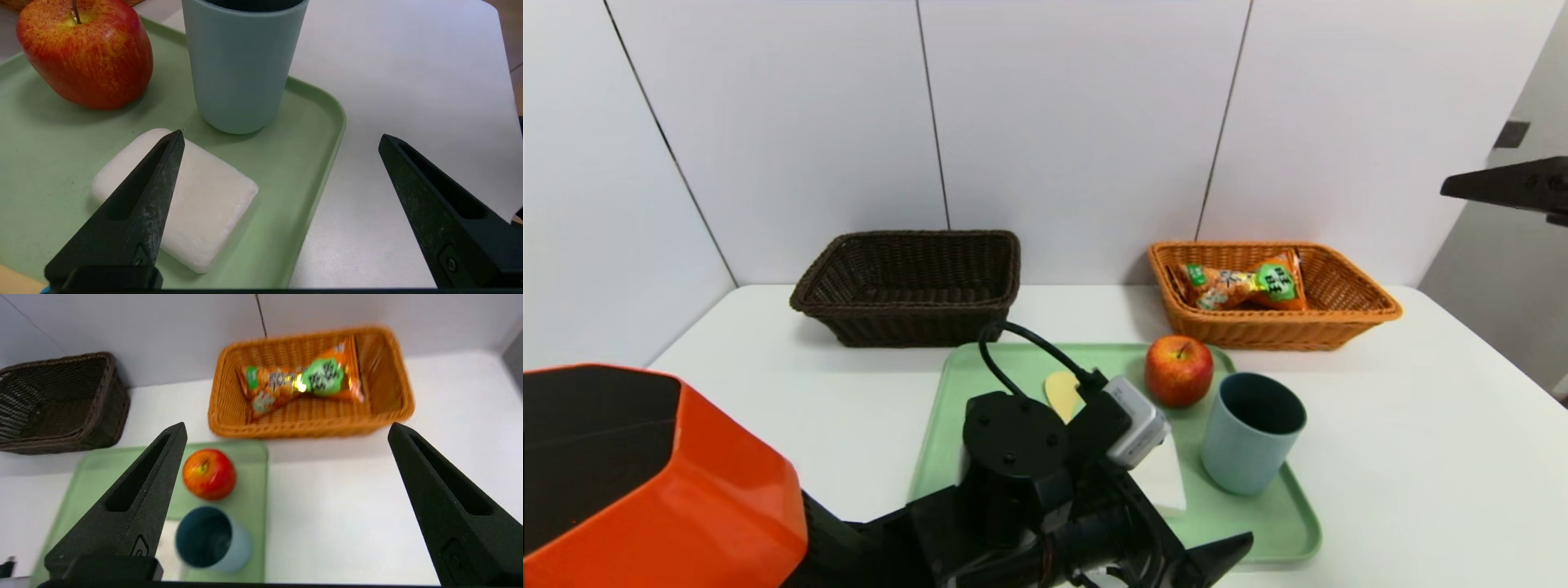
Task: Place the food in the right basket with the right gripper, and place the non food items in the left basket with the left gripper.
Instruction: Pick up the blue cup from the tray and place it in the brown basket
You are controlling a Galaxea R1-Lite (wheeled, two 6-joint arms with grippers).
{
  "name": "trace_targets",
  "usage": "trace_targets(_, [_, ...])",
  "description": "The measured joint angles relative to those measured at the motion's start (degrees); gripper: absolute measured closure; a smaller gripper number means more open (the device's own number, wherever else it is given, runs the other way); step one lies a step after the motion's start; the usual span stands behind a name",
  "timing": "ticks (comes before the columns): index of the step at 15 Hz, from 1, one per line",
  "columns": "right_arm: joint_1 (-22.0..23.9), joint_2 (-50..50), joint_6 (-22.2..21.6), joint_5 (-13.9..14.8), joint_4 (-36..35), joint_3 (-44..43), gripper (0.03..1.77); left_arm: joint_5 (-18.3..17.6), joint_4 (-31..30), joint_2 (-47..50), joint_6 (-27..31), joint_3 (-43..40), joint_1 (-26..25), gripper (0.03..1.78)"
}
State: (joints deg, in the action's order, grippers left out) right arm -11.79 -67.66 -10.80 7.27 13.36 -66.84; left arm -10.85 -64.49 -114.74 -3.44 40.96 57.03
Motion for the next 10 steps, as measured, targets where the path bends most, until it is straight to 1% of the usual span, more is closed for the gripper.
trace_targets(1, [0.39, 0.44, 2.93, 0.01, -4.82, 2.32, 0.10, 0.30, 0.21, -0.63, 0.16, 1.34, 0.20, 0.12])
trace_targets(2, [0.63, 0.82, 4.30, 0.20, -8.24, 4.06, 0.10, 0.68, 0.51, -1.30, 0.39, 2.86, 0.27, 0.12])
trace_targets(3, [0.74, 1.06, 4.55, 0.23, -9.29, 5.13, 0.10, 1.04, 1.18, -2.07, 1.01, 4.40, 0.27, 0.12])
trace_targets(5, [0.83, 1.37, 4.69, 0.26, -9.48, 5.92, 0.10, 1.16, 2.34, -3.71, 2.40, 7.16, 0.35, 0.12])
trace_targets(10, [0.90, 1.78, 4.47, 0.33, -9.46, 6.79, 0.10, 1.21, 2.97, -7.59, 2.51, 12.20, 0.07, 0.12])
